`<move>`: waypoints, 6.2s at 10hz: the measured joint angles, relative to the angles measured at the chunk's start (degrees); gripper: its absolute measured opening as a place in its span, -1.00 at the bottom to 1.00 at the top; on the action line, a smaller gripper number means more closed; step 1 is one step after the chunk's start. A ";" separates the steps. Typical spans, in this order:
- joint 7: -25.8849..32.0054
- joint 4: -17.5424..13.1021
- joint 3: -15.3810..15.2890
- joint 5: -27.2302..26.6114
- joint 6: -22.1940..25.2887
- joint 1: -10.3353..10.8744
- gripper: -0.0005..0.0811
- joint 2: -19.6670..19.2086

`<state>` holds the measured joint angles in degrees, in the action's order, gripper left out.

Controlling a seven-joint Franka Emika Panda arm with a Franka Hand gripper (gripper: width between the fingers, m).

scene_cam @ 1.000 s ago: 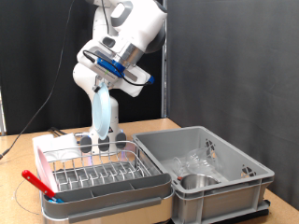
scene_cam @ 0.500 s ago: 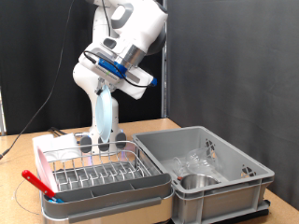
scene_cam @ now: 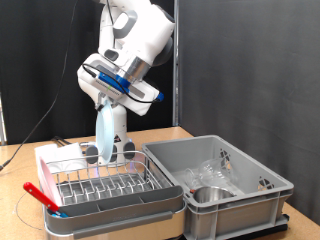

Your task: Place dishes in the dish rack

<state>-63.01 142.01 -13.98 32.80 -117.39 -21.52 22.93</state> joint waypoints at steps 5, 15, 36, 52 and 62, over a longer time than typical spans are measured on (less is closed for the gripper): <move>0.29 2.04 2.20 2.57 -2.02 -1.86 -0.89 0.22; 2.57 2.86 7.17 9.67 -9.41 -4.93 -0.89 -4.99; -1.42 0.69 7.71 14.05 -15.25 -6.78 -0.45 -17.06; 29.88 2.32 13.59 -16.78 -16.94 1.14 1.00 -4.99; 50.00 -3.66 11.11 -37.08 -13.65 12.32 1.00 -4.34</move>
<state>-13.01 138.36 -2.87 -4.28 -131.04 -9.21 18.59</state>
